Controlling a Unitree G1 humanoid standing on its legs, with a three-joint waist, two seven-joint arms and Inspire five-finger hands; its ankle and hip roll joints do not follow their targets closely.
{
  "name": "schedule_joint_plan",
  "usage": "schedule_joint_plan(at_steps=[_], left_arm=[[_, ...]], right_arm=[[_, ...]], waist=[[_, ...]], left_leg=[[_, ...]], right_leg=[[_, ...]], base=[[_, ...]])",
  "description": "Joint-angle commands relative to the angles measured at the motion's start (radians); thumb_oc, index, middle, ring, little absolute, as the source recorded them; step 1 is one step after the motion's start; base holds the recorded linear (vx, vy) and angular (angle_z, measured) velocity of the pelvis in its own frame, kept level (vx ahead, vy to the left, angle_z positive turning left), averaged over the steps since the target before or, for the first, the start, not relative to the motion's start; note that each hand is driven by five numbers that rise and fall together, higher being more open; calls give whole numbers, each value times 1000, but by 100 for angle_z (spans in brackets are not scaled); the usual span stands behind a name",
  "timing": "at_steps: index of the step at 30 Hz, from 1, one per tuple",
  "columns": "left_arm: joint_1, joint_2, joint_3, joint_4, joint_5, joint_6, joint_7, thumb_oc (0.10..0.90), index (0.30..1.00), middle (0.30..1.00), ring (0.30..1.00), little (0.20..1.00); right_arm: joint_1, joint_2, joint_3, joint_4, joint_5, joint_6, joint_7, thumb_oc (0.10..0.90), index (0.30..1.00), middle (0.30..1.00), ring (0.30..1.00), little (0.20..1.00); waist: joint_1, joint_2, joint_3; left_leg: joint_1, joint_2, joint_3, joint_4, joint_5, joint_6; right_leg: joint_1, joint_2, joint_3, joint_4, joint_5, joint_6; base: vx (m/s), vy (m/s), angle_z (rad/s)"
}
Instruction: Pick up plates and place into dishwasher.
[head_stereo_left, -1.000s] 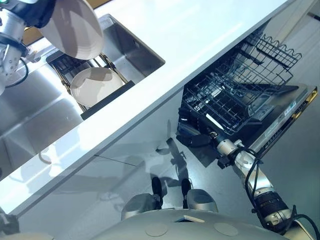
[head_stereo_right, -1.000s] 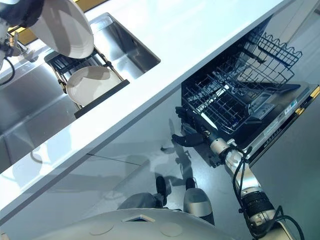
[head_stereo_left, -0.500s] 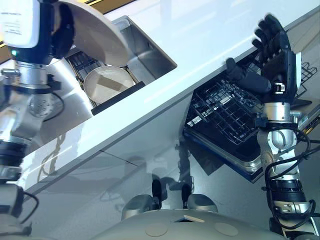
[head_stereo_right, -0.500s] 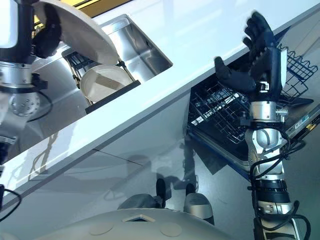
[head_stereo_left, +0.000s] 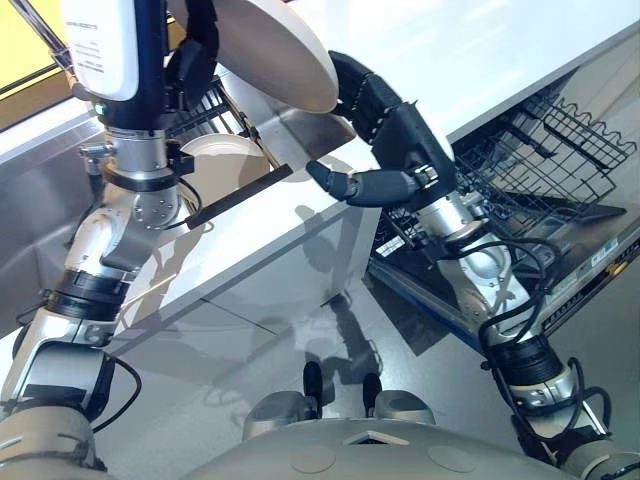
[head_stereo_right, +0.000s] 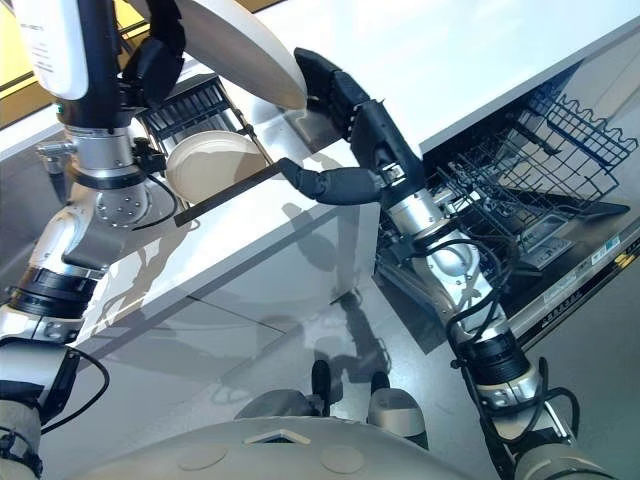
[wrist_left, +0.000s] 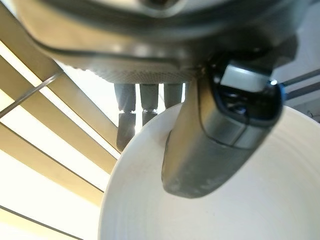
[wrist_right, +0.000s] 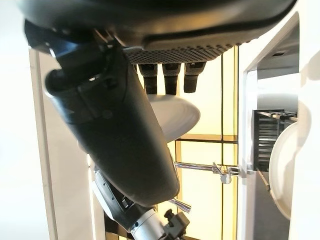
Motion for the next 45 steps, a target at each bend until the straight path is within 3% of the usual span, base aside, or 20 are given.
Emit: schedule_joint_plan(at_steps=[1, 6, 11, 15, 16, 17, 18, 23, 29, 30, 32, 34, 41, 45], left_arm=[[-128, -20, -20, 53, -3, 6, 80, 100, 300, 300, 300, 200], [-77, -81, -31, 48, -28, -18, 49, 100, 300, 300, 300, 200], [1, -165, -27, 28, -41, -66, 21, 100, 300, 300, 300, 200], [81, -233, -16, -2, -26, -106, -11, 100, 300, 300, 300, 200], [92, -241, -16, -9, -16, -111, -17, 100, 300, 300, 300, 200], [100, -247, -18, -13, -18, -121, -20, 100, 300, 300, 300, 200], [105, -251, -20, -17, -17, -124, -24, 100, 300, 300, 300, 200], [133, -265, -26, -51, -32, -170, -36, 100, 300, 300, 300, 200], [186, -289, -24, -131, -159, -250, -206, 100, 300, 300, 300, 200], [194, -289, -21, -144, -188, -266, -236, 218, 401, 401, 401, 318], [208, -295, -18, -171, -273, -282, -305, 800, 900, 900, 900, 900], [215, -300, -18, -173, -324, -273, -366, 800, 900, 900, 900, 900], [204, -264, 12, -171, -315, -238, -352, 800, 900, 900, 900, 900], [189, -242, 41, -148, -367, -187, -376, 800, 900, 900, 900, 900]], right_arm=[[-104, 67, -20, -60, -41, -150, -88, 800, 900, 900, 900, 900], [-101, 95, -7, -72, -76, -145, -128, 800, 900, 900, 900, 900], [-78, 120, -6, -67, -118, -196, -203, 800, 900, 900, 900, 900], [-38, 140, -19, -80, -96, -201, -195, 800, 900, 900, 900, 900], [-30, 143, -18, -83, -85, -188, -179, 762, 867, 867, 867, 862], [-26, 143, -15, -84, -74, -173, -165, 594, 724, 724, 724, 694], [-23, 143, -13, -86, -70, -162, -160, 100, 300, 300, 300, 200], [9, 139, -16, -64, -56, -155, -191, 100, 300, 300, 300, 200], [68, 132, -71, -66, -92, -155, -243, 100, 300, 300, 300, 200], [77, 126, -86, -59, -84, -154, -241, 100, 300, 300, 300, 200], [95, 118, -106, -47, -88, -155, -248, 100, 300, 300, 300, 200], [105, 111, -122, -31, -96, -154, -248, 100, 300, 300, 300, 200], [97, 56, -194, 39, -88, -139, -236, 100, 300, 300, 300, 200], [62, 23, -251, 78, -121, -174, -302, 100, 300, 300, 300, 200]], waist=[[0, -23, -151], [3, -21, -153], [9, -24, -151], [11, -29, -151], [11, -30, -150], [10, -31, -149], [10, -31, -148], [9, -32, -142], [8, -30, -130], [7, -30, -129], [7, -30, -127], [5, -30, -125], [2, -35, -124], [5, -35, -128]], left_leg=[[20, -8, 41, 1, -114, -25], [27, -12, 39, 2, -119, -20], [34, -11, 40, 1, -125, -12], [37, -10, 42, 1, -128, -7], [37, -10, 43, 1, -128, -6], [38, -9, 44, 1, -129, -5], [39, -9, 44, 1, -129, -4], [43, -8, 42, 1, -132, 0], [47, -6, 39, 1, -134, 4], [49, -6, 38, 1, -134, 5], [48, -6, 36, 1, -134, 6], [51, -5, 35, 1, -134, 6], [57, -4, 23, 1, -134, 7], [60, -3, 15, 1, -135, 6]], right_leg=[[-77, 30, 3, 73, -72, 19], [-74, 30, 9, 70, -70, 22], [-70, 31, 10, 67, -70, 25], [-70, 33, 15, 69, -71, 28], [-71, 34, 14, 71, -72, 29], [-73, 35, 13, 74, -74, 28], [-74, 36, 13, 77, -74, 28], [-74, 39, 12, 88, -79, 27], [-75, 40, 11, 95, -81, 29], [-75, 40, 11, 96, -80, 29], [-75, 42, 12, 96, -79, 29], [-73, 43, 12, 98, -80, 31], [-66, 45, 16, 95, -75, 34], [-58, 46, 17, 87, -74, 35]], base=[[39, -9, 2], [48, -7, -1], [43, -14, -3], [45, -15, -4], [46, -7, -6], [34, -1, -7], [35, 4, -6], [45, 2, -1], [15, 0, 0], [0, 0, 0], [0, 0, 0], [0, 0, 0], [0, 0, 0], [15, -37, 2]])
